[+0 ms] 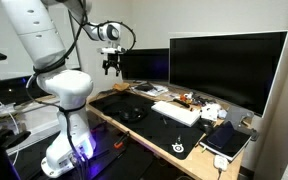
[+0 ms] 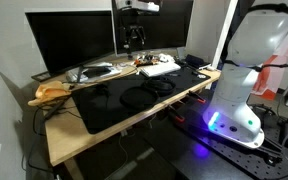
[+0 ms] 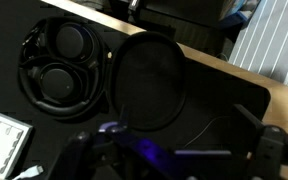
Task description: Close the headphones case.
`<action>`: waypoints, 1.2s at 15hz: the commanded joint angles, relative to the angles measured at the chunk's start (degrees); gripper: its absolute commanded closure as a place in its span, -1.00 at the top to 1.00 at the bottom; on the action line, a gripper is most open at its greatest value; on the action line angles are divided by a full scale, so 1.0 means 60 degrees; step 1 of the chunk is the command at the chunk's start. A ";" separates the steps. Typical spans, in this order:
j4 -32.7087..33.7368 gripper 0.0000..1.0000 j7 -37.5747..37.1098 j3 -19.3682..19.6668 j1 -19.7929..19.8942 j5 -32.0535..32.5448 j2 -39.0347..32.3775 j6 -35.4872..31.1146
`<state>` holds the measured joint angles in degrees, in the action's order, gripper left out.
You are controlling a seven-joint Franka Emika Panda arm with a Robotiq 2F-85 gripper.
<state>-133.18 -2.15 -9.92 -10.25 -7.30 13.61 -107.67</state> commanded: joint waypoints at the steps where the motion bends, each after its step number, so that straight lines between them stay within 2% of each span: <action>1: 0.0128 1.00 0.0034 -0.0196 -0.0142 0.0064 -0.0683 -0.0021; 4: 0.0198 1.00 -0.0026 -0.0350 -0.0243 0.0144 -0.1312 -0.0148; 12: 0.0028 1.00 -0.0996 -0.0565 -0.0443 0.0367 -0.2547 -0.2006; 18: -0.0032 1.00 -0.2246 -0.0530 -0.0724 0.1545 -0.3419 -0.2864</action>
<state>-133.26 -11.41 -12.97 -13.58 -1.28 -5.18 -123.10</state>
